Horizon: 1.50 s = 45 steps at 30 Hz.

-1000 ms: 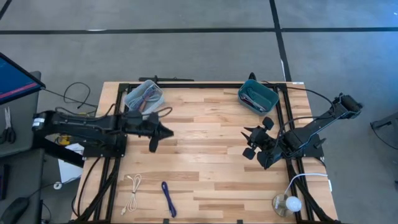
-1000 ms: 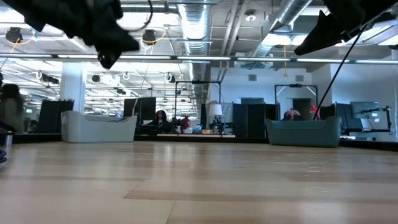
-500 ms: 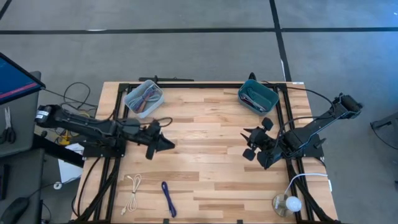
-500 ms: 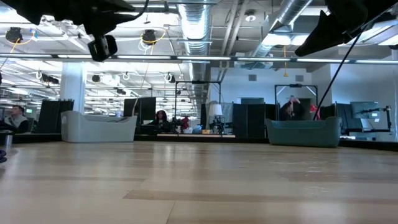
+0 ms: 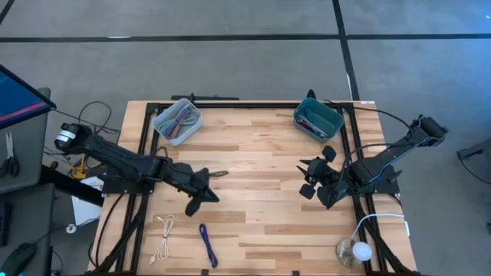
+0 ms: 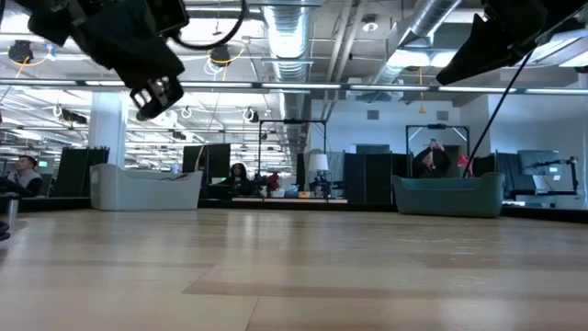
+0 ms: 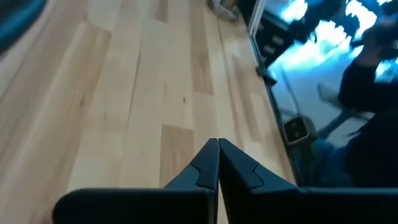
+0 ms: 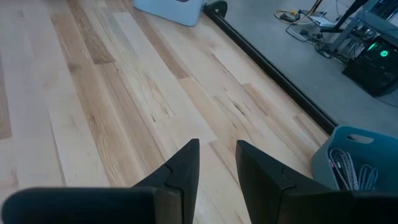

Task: Pick & Place USB Port
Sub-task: Put the violet charger cable into the green bin

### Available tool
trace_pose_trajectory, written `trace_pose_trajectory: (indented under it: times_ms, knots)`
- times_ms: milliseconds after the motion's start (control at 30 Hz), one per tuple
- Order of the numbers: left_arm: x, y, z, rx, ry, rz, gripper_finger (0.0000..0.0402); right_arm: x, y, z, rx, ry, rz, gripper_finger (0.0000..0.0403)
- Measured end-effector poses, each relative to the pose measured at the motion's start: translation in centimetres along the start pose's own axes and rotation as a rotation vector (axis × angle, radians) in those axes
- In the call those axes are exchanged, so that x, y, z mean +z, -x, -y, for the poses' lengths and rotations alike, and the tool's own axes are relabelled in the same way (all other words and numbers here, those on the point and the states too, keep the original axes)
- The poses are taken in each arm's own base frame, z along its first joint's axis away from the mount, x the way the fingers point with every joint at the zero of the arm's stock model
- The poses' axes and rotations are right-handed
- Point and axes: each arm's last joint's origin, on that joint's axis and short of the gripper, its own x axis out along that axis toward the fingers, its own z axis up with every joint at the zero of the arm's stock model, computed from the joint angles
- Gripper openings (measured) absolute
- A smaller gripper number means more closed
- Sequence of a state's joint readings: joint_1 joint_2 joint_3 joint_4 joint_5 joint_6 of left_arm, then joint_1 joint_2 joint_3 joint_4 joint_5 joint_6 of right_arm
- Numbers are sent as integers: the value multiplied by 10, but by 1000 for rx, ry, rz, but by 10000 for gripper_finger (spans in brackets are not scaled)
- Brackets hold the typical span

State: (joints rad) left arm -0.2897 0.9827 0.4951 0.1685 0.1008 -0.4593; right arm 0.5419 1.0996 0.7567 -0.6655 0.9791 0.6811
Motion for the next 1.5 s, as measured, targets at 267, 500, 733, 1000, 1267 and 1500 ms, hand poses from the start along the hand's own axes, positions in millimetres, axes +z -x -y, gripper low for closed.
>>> trace_pose_trajectory:
  times_ms: [267,500,733,1000,1267,1500]
  knots:
    - [30,-19,30,34,-266,-226,6,2,-1,0,-6,-18,8,98]
    - [43,-21,50,53,-450,-291,6,6,-8,-1,-17,-71,23,98]
    - [20,-30,62,145,-752,-396,6,7,-24,-8,-43,-97,6,98]
    - [5,-34,75,120,-827,-433,6,-3,-49,-19,-115,-43,-52,98]
    - [-14,-25,93,100,-735,-503,6,-14,-64,-28,-98,-30,-140,98]
    - [-22,-25,100,147,-838,-500,6,-10,-62,-23,-96,-58,-126,98]
